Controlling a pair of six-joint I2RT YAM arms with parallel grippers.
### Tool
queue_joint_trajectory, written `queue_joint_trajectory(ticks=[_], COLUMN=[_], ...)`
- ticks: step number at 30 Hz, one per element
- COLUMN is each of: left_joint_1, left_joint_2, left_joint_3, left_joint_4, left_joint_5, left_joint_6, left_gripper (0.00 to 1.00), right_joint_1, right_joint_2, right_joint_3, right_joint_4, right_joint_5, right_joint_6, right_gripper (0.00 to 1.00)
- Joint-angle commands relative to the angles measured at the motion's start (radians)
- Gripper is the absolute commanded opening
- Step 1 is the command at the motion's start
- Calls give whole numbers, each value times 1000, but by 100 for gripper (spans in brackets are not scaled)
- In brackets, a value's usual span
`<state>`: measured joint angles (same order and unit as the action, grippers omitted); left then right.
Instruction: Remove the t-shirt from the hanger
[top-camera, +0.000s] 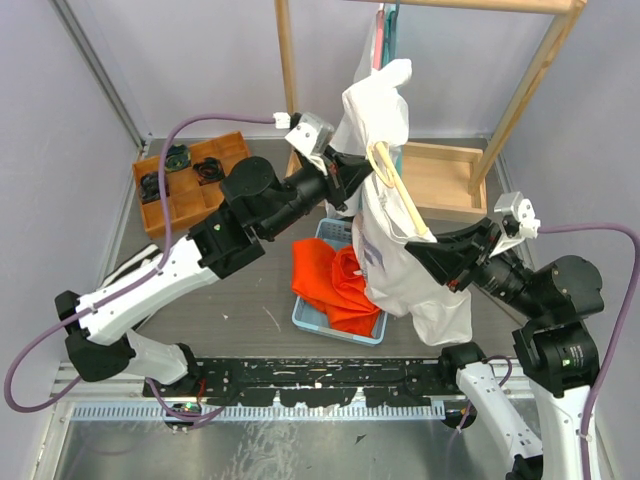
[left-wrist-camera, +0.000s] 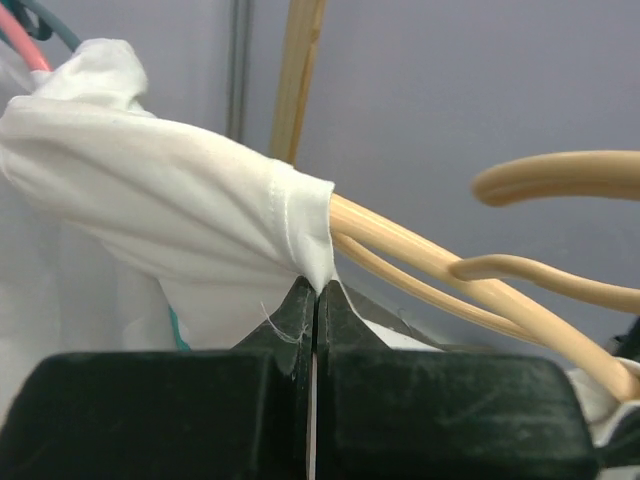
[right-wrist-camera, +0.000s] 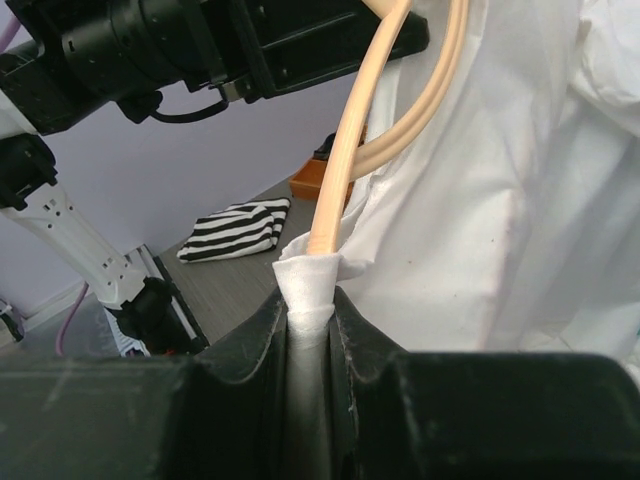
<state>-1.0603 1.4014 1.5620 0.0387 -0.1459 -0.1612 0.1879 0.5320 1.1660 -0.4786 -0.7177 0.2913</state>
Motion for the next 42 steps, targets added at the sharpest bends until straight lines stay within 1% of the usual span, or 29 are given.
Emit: queue_joint_trajectory(ticks=[1, 6, 13, 15, 20, 24, 25, 26, 28, 29, 30, 32, 36, 42], left_joint_1=[-6, -25, -35, -36, -52, -68, -70, -72, -72, -73, -74, -76, -78, -78], left_joint_2=[-67, -112, -124, -155, -150, -153, -157, -162, -179, -190, -203, -227, -258, -268], left_joint_3=[12, -40, -81, -86, -77, -78, -81, -87, -104, -120, -137, -176, -250, -321], left_joint_4=[-36, -55, -113, -123, -140, -143, -143, -141, -121, -103, -78, -19, 101, 258], left_joint_5=[157, 202, 207, 210, 249, 247, 235, 219, 191, 178, 165, 148, 128, 115], left_joint_6=[-38, -54, -69, -72, -70, -65, -66, -68, -70, -70, -68, -64, -30, 51], left_gripper=[0, 0, 0, 0, 0, 0, 5, 19, 53, 64, 71, 79, 86, 87], right_joint_1=[-3, -4, -2, -3, -2, -2, -2, -2, -3, -3, -4, -3, -3, -2], right_joint_2=[-2, 13, 30, 35, 36, 33, 31, 31, 30, 29, 29, 31, 37, 50], right_joint_3=[-13, -26, -48, -52, -60, -65, -67, -66, -65, -63, -61, -57, -47, -36], right_joint_4=[140, 189, 235, 238, 239, 236, 233, 230, 221, 216, 208, 192, 161, 123], right_joint_5=[34, 11, -34, -43, -45, -45, -45, -46, -47, -48, -48, -47, -41, -34], right_joint_6=[32, 65, 105, 109, 112, 112, 112, 112, 112, 114, 114, 116, 134, 157], right_gripper=[1, 1, 1, 1, 1, 1, 1, 1, 1, 1, 1, 1, 1, 1])
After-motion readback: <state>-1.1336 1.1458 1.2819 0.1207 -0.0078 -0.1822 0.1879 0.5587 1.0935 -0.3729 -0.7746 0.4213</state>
